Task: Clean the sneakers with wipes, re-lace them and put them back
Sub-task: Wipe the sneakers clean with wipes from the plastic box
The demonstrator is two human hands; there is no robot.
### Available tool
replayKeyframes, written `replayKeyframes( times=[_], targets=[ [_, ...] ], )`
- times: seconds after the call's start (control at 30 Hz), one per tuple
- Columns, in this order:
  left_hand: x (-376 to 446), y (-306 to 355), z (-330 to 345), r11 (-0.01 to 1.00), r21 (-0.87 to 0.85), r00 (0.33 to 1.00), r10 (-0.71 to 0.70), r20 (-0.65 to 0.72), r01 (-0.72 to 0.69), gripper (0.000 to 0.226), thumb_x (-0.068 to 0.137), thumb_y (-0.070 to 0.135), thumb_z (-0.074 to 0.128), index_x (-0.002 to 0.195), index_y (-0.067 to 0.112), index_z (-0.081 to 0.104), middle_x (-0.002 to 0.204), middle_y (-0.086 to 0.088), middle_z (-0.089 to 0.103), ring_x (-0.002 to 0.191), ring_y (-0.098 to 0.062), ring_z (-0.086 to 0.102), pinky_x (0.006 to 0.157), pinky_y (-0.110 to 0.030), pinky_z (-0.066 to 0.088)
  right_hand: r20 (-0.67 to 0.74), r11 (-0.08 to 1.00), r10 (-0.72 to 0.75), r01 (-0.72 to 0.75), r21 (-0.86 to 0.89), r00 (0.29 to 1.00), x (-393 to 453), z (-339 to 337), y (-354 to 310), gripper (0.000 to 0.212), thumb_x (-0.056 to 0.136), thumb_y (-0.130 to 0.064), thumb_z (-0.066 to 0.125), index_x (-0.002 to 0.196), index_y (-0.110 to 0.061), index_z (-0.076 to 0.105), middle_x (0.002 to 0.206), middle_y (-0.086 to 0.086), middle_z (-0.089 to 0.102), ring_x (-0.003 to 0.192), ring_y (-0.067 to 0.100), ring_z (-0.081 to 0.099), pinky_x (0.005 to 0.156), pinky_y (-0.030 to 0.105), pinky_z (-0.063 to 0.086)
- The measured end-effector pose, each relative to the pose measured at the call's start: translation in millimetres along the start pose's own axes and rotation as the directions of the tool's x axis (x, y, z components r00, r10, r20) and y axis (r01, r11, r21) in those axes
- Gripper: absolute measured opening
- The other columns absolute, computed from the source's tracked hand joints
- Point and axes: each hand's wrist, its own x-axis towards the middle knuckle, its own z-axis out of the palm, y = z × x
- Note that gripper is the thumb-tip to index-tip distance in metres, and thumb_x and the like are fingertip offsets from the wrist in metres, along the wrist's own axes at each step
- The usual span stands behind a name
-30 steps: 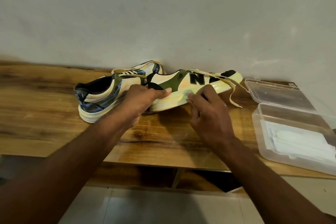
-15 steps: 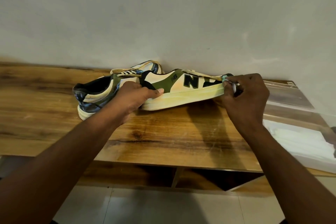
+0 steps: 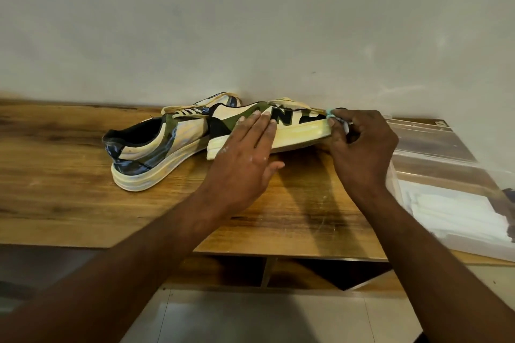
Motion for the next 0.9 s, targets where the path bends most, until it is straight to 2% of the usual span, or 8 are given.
replayKeyframes(
  times=[0.17,0.3,0.5,0.6,0.67,0.73,0.83,0.9],
  targets=[
    [12.4,-3.5,2.5,0.989,0.139,0.998,0.058,-0.032,-0.053,0.084,0.096,0.037,0.071,0.163,0.008,0.031,0.165,-0.013,0.039,0.154,-0.029,0.035,0.123,-0.046,0.031,0.045,1.0,-0.009,0.01,-0.027,0.999,-2.6,-1.6,-3.0,0.023,0.093,-0.017,0.077,0.115,-0.018,0.079,0.109,0.004,0.071,0.097,0.014,0.065,0.078,0.016,0.052],
    [16.9,3.5,13.7,0.982,0.174,0.997,0.071,-0.022,-0.067,0.079,0.097,0.025,0.071,0.163,0.006,0.031,0.166,-0.016,0.038,0.155,-0.032,0.033,0.127,-0.049,0.028,0.049,1.0,-0.015,0.016,-0.011,0.999,-3.9,-5.0,-4.2,0.024,0.093,-0.017,0.077,0.116,-0.019,0.079,0.107,0.003,0.07,0.094,0.014,0.065,0.076,0.027,0.057],
    [12.7,-0.4,14.5,0.993,0.104,0.998,0.058,-0.033,-0.055,0.078,0.091,0.002,0.07,0.161,0.006,0.035,0.162,-0.016,0.043,0.152,-0.031,0.037,0.128,-0.048,0.024,0.062,0.999,-0.034,0.035,-0.007,0.997,-8.9,-15.5,-11.1,0.025,0.091,-0.015,0.079,0.116,-0.016,0.078,0.109,0.003,0.063,0.097,0.015,0.063,0.074,0.031,0.06],
    [6.0,-5.9,10.3,0.996,0.079,0.998,0.051,-0.02,-0.05,0.084,0.088,0.001,0.076,0.161,0.008,0.035,0.163,-0.014,0.042,0.154,-0.029,0.036,0.129,-0.047,0.023,0.129,0.987,-0.157,0.161,-0.017,0.979,-23.9,-22.4,-23.7,0.025,0.09,-0.01,0.078,0.115,-0.009,0.077,0.109,0.007,0.062,0.097,0.015,0.061,0.075,0.021,0.056],
    [-1.1,-6.2,6.0,0.996,0.065,0.998,0.064,-0.008,-0.063,0.086,0.087,0.001,0.077,0.161,0.009,0.035,0.164,-0.013,0.041,0.154,-0.029,0.035,0.128,-0.048,0.025,0.219,0.958,-0.273,0.286,-0.033,0.937,-40.8,-23.9,-33.3,0.024,0.091,-0.008,0.077,0.115,-0.006,0.076,0.11,0.009,0.064,0.097,0.014,0.06,0.077,0.014,0.05],
    [-8.7,-4.6,1.9,0.995,0.067,0.997,0.075,-0.007,-0.074,0.085,0.087,0.0,0.076,0.161,0.008,0.035,0.164,-0.014,0.04,0.154,-0.029,0.036,0.127,-0.049,0.026,0.316,0.926,-0.346,0.376,-0.038,0.884,-55.6,-22.1,-38.5,0.026,0.093,-0.009,0.075,0.119,-0.005,0.073,0.113,0.012,0.064,0.099,0.018,0.062,0.077,0.02,0.053],
    [-14.8,-1.9,-1.5,0.993,0.092,0.997,0.081,-0.016,-0.079,0.085,0.086,0.001,0.078,0.16,0.007,0.038,0.162,-0.015,0.044,0.151,-0.03,0.04,0.126,-0.049,0.029,0.377,0.919,-0.35,0.393,-0.041,0.857,-61.7,-21.8,-38.0,0.028,0.094,-0.009,0.074,0.121,-0.005,0.073,0.115,0.012,0.063,0.099,0.02,0.062,0.075,0.027,0.058],
    [-14.5,-1.2,-1.5,0.993,0.099,0.997,0.072,-0.025,-0.069,0.083,0.086,0.004,0.08,0.159,0.007,0.04,0.16,-0.015,0.047,0.149,-0.03,0.044,0.124,-0.048,0.031,0.366,0.946,-0.289,0.322,-0.03,0.884,-55.8,-26.4,-35.0,0.027,0.092,-0.007,0.075,0.12,-0.007,0.073,0.115,0.009,0.063,0.098,0.015,0.061,0.075,0.026,0.058]
  ],
)
